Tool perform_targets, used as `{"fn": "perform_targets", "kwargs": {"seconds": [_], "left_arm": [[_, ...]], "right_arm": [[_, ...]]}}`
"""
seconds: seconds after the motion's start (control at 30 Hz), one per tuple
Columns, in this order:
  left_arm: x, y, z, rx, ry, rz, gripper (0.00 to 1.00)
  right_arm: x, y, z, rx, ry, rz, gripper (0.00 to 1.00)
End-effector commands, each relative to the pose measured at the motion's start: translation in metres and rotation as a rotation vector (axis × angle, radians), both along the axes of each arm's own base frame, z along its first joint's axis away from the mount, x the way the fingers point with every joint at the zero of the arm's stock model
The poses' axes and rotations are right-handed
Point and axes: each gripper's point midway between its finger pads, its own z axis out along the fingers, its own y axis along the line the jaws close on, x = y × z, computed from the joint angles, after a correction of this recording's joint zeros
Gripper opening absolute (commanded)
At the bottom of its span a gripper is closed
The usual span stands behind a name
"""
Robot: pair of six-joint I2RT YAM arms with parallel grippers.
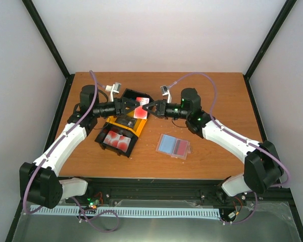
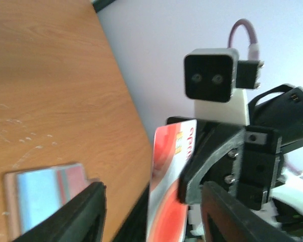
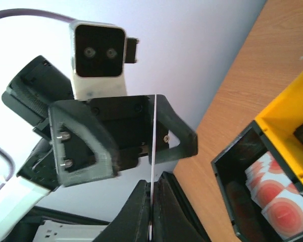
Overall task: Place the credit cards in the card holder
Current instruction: Pick up the credit card from the storage box, then insert the credit card into the card holder.
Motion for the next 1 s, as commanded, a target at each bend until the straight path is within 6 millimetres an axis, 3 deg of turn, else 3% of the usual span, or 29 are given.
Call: {"fn": "perform_targets", "kwargs": {"seconds": [0.0,0.13,0.27,0.43,0.6,0.8,0.97], "left_arm": [[0.009,0.01,-0.004,0.094,-0.031,0.095,0.65],[0.014,0.02,-0.016,0.174,-0.054,0.159,0.8],[0.021,0.034,-0.025,0.252,-0.103,0.252,0.99],[0.019,0.029,-0.033,0.251,-0.116,0.213,1.0],[0.018,0.004,-0.06,0.3,-0.086,0.135,1.0],[0.017,-0.039,-0.109,0.38,-0.021,-0.016,1.0],[0.017,-0.066,-0.15,0.497,0.003,-0.125,0.89]], "right_arm": [[0.014,-0.008,-0.009,-0.053,-0.017,-0.08,0.03],[0.029,-0.031,-0.033,-0.153,0.029,-0.165,0.03],[0.043,-0.068,-0.071,-0.248,0.167,-0.236,0.03],[0.045,-0.114,-0.112,-0.403,0.267,-0.355,0.03],[0.031,-0.158,-0.147,-0.46,0.373,-0.476,0.03],[0.009,-0.184,-0.171,-0.541,0.367,-0.539,0.03],[-0.005,-0.177,-0.195,-0.523,0.398,-0.471,0.03]]}}
